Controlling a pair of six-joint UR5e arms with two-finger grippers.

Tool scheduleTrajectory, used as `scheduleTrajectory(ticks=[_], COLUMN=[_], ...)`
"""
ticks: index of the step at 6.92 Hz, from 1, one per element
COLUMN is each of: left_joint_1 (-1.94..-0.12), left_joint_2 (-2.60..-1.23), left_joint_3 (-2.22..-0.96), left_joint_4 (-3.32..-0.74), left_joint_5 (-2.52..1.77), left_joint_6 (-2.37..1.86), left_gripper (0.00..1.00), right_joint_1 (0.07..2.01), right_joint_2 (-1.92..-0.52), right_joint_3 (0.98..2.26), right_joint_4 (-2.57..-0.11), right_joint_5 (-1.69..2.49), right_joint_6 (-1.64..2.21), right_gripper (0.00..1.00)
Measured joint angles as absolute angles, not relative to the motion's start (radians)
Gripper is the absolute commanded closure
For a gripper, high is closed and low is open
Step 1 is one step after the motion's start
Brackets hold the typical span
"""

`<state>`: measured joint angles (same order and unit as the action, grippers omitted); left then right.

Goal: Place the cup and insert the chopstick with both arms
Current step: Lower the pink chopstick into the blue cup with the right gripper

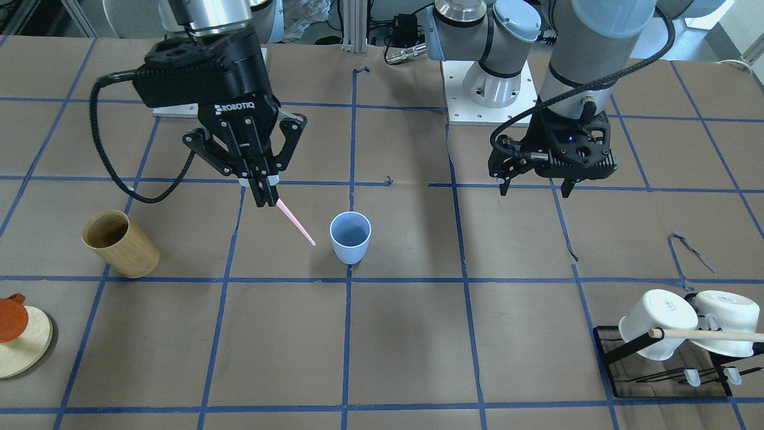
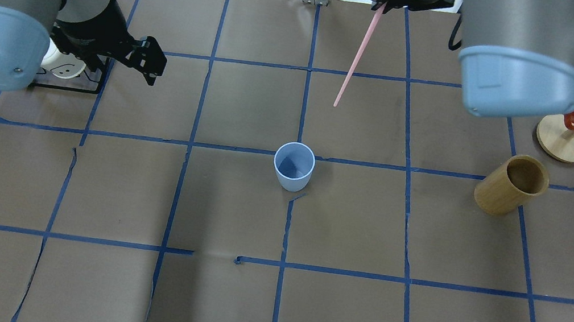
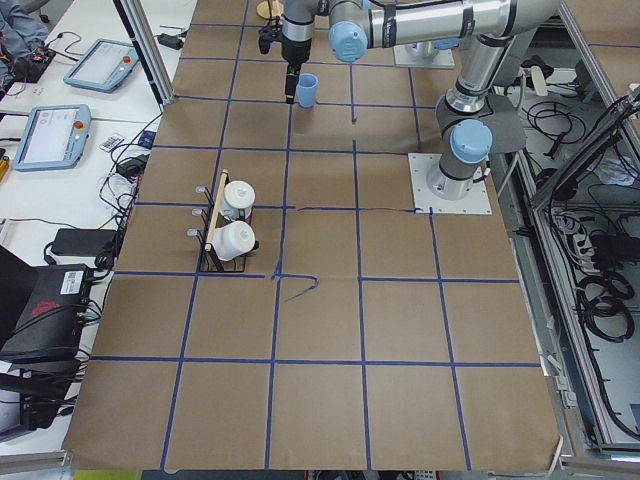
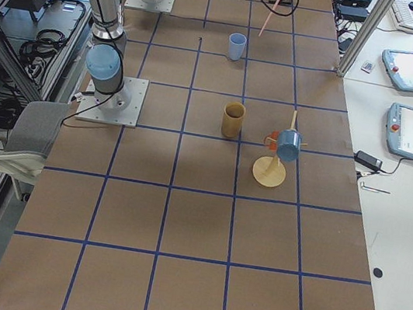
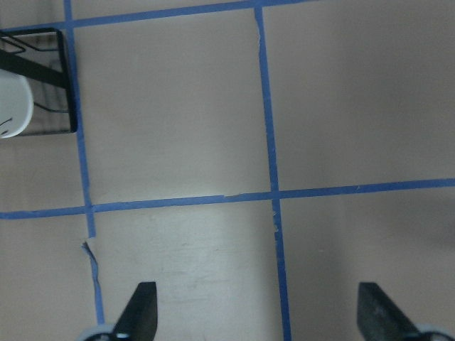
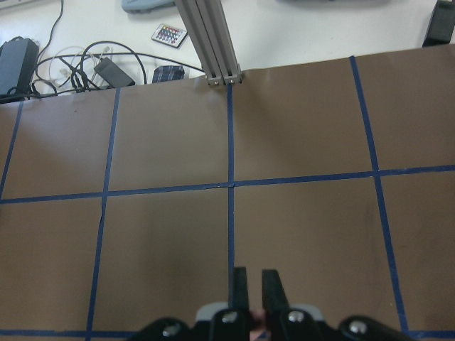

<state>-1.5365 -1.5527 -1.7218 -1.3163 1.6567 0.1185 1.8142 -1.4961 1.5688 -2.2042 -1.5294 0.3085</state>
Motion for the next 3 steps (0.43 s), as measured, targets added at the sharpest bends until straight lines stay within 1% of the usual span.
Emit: scheduleTrajectory(ticks=[2, 3], left_joint_1=[-1.534, -1.541], left_joint_2=[-1.525, -1.535], left_joint_3=[-1.698, -1.638], left_joint_4=[-1.341, -1.401], left_joint_5=[1.632, 1.619], left_joint_6=[0.116, 0.111], left_gripper=[0.00, 0.00], right_joint_1=[1.911, 1.947], right_joint_2=[-1.486, -1.485], right_joint_3=[1.649, 1.674], right_joint_4=[-2.321, -2.342], right_joint_5=[-1.626, -1.667], right_joint_6=[0.368, 0.388], right_gripper=[1.00, 1.00])
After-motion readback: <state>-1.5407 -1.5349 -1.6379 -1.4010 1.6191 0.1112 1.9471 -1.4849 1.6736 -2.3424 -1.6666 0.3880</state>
